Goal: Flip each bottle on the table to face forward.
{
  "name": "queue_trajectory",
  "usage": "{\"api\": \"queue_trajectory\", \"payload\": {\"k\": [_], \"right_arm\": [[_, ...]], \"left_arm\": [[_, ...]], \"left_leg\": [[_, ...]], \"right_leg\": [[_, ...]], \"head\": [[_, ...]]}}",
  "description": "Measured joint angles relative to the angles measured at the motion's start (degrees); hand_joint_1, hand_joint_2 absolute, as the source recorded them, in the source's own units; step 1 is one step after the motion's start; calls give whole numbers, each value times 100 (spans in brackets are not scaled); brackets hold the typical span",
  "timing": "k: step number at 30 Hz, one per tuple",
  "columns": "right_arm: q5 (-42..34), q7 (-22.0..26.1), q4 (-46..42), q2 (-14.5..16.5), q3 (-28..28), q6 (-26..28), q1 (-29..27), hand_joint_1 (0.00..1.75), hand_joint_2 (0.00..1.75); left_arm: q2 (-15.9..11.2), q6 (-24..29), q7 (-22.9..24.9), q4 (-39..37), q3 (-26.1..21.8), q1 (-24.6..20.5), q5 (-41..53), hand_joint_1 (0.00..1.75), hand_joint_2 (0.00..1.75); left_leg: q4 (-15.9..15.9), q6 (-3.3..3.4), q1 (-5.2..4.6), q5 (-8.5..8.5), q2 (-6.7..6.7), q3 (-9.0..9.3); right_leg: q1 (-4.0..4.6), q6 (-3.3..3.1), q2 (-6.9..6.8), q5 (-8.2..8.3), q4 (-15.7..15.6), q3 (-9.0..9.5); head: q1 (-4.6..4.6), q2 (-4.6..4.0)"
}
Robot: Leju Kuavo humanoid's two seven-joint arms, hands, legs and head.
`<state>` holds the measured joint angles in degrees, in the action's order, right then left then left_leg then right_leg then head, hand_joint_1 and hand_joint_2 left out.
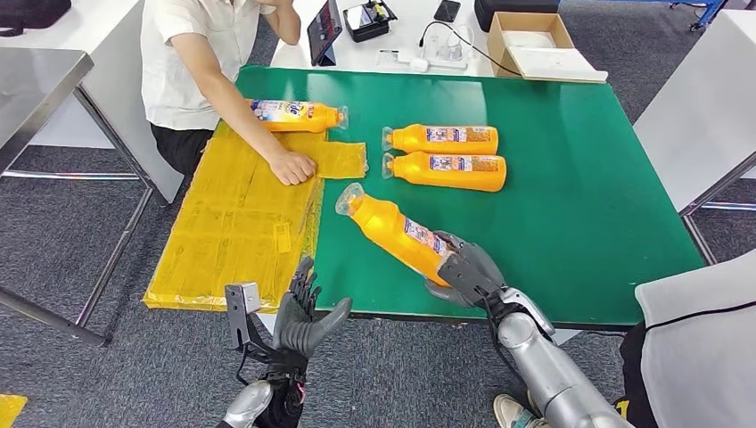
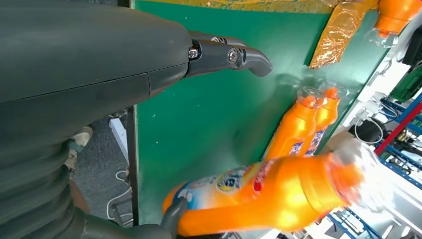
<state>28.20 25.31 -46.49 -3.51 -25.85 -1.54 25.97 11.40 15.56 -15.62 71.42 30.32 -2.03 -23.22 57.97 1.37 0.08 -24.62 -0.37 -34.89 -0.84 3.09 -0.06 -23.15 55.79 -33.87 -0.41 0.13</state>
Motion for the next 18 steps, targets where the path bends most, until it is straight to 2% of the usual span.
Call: {"api": "queue_trajectory", "payload": {"k": [2, 7, 14, 18], "right_arm": [[-100, 185, -341, 14, -36, 22, -163, 165, 175], [-141, 358, -1042, 134, -352, 43, -414, 175, 175], [-170, 613, -1085, 412, -876, 95, -493, 175, 175], [-311, 823, -1049, 567, -1115, 91, -559, 175, 175]], "left_arm": [[-28, -98, 9, -5, 7, 7, -64, 0, 175], [-102, -426, 77, 38, 71, -20, -206, 0, 175], [-138, -542, -34, 321, 221, -109, -237, 0, 175], [-110, -290, -410, 480, 244, -125, -246, 0, 175]], "left_leg": [[0, 0, 0, -1, 1, -3], [-1, -2, 6, -2, 6, -6], [-1, -2, 8, 0, 5, -5], [-1, -1, 6, 0, 4, -6]], "right_leg": [[0, 0, 0, 0, 0, -3], [6, -1, 2, -1, 1, -12], [6, -2, 2, -1, 2, -11], [4, -2, 1, -1, 2, -11]], "head": [[-2, 0], [-3, 0], [-1, 0], [-2, 0]]}}
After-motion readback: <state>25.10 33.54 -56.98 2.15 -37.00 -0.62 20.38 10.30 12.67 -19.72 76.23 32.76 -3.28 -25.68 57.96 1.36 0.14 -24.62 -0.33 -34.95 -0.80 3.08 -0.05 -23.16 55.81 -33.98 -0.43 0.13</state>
